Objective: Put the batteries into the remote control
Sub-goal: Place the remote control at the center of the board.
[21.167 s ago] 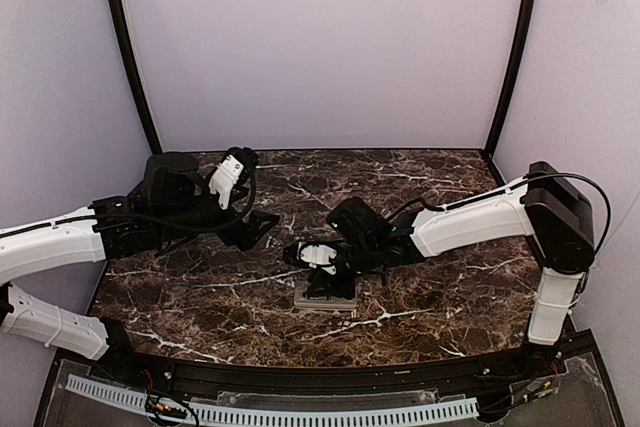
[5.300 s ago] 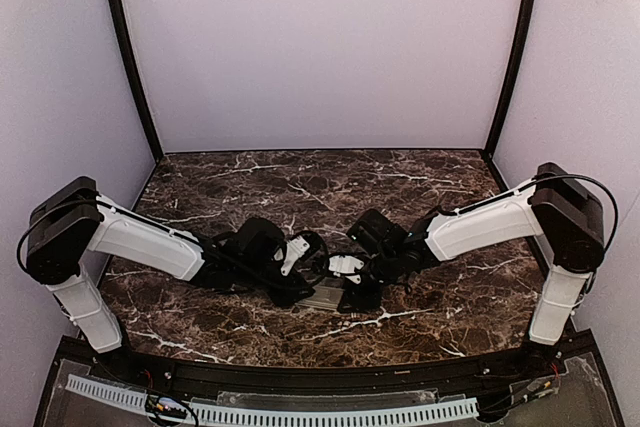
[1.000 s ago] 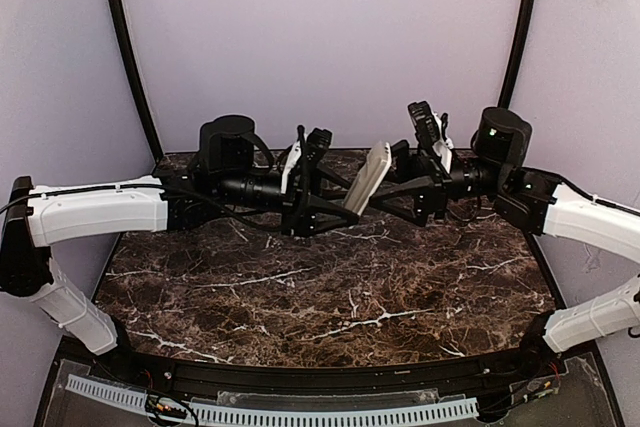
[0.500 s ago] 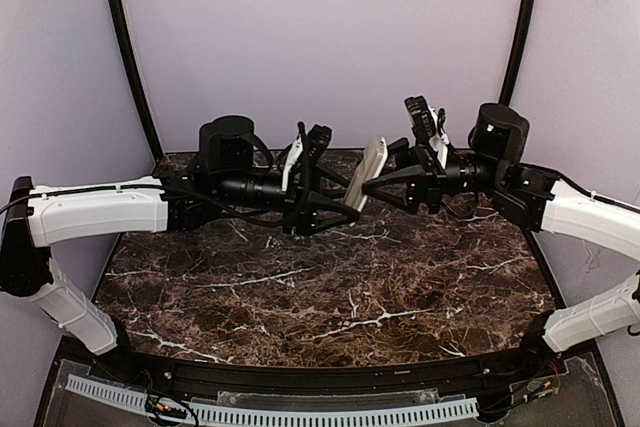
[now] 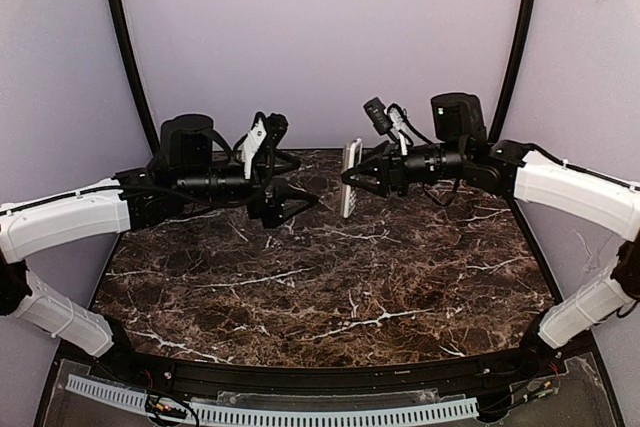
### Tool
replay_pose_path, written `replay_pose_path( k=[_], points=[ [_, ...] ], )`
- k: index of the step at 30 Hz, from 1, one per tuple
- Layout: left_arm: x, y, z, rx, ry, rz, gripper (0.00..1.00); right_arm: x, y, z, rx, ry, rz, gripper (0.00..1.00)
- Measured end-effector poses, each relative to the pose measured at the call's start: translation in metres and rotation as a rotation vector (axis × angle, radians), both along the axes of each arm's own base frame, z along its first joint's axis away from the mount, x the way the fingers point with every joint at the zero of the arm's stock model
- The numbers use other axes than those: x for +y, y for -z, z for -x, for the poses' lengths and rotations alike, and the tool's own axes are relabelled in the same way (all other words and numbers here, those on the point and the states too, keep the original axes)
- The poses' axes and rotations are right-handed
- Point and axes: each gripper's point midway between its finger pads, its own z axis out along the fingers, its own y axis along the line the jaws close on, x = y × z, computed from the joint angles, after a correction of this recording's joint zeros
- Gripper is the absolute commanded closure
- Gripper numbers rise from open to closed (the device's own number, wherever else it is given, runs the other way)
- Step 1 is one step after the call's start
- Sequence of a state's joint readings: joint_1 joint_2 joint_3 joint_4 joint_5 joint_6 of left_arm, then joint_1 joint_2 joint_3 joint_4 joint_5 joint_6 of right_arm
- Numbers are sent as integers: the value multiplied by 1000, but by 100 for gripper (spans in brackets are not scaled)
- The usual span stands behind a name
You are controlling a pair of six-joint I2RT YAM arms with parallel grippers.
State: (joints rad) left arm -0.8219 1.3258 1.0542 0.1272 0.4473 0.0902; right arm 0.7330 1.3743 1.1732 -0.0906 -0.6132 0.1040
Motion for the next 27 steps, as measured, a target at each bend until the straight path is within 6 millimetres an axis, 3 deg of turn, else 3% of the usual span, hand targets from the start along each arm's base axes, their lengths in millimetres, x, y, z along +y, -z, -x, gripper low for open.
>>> replay_pose_path(
  k=[5,10,15,18,20,27],
  points=[
    [30,-5,-25,-3,-186,-12,1,-11,77,-71,180,227,257,68],
    [43,20,-36,48,-273,-57,1,-56,157,-126,367,416,453,65],
    [45,31,-36,75,-286,-74,1,-84,196,-166,470,517,580,69],
    [45,32,-36,78,-286,-73,1,-78,206,-175,486,498,621,70],
    [45,35,-36,80,-287,-75,1,-72,213,-170,499,468,654,69],
    [56,50,-45,113,-372,-95,1,-29,230,-122,519,299,767,69]
  ],
)
